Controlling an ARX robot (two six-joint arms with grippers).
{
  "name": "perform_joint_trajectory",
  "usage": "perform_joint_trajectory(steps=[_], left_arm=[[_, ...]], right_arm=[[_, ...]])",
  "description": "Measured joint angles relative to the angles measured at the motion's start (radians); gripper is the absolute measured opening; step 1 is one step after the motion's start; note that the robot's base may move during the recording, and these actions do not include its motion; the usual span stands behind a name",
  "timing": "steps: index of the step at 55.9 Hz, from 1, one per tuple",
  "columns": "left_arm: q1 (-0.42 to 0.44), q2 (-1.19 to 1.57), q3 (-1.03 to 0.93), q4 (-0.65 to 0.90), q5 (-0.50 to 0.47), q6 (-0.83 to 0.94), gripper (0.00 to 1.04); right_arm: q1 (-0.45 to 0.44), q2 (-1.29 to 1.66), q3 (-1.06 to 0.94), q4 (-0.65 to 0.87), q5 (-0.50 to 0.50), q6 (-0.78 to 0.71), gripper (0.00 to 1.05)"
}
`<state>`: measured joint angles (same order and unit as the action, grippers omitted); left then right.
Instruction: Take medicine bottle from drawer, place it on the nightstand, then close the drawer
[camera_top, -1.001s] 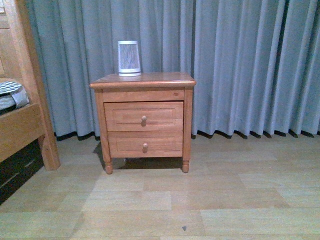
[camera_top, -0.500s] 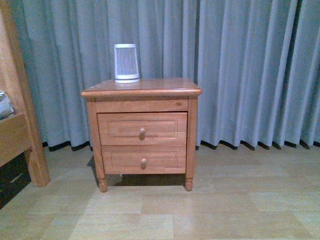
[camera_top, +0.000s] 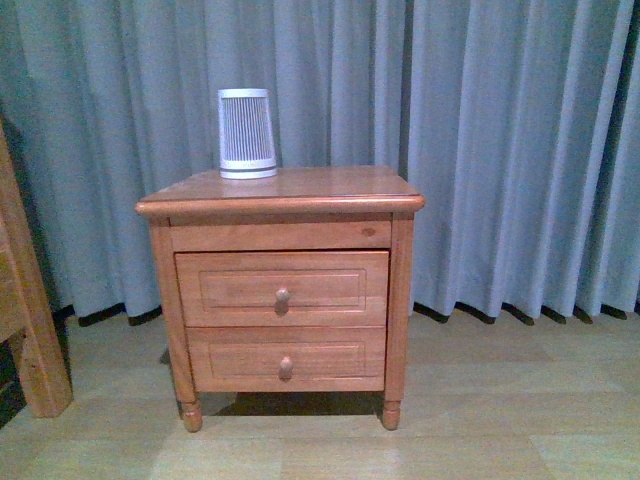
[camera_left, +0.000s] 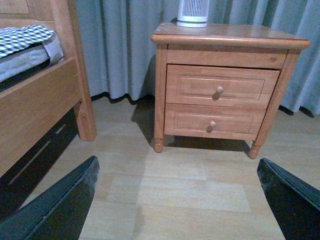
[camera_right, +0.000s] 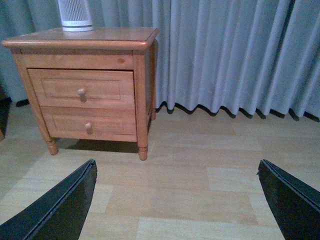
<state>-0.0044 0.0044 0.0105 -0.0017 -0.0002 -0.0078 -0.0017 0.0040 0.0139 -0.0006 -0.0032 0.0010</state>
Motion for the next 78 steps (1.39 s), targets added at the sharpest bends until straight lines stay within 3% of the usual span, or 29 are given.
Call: perform_joint_trajectory(steps=[36, 40, 48, 56, 78], left_arm=[[0.0, 0.0, 0.0, 0.0, 0.0, 0.0, 0.98], [0.031, 0.173, 0.093, -0.109, 0.159, -0.047, 0.98], [0.001, 0.605, 0.362, 0.153, 0.187, -0.056, 0.98], [-0.06, 1.006, 0.589, 0.412, 0.135, -0.034, 0.98], [-0.263, 1.762, 0.789, 0.755, -0.045, -0.051, 0.98]], right_arm=[[0.0, 0.0, 0.0, 0.0, 0.0, 0.0, 0.98], [0.0, 0.0, 0.0, 0.0, 0.0, 0.0, 0.98], [0.0, 0.0, 0.0, 0.0, 0.0, 0.0, 0.98], [0.0, 0.0, 0.0, 0.0, 0.0, 0.0, 0.98], [0.0, 0.0, 0.0, 0.0, 0.0, 0.0, 0.98]])
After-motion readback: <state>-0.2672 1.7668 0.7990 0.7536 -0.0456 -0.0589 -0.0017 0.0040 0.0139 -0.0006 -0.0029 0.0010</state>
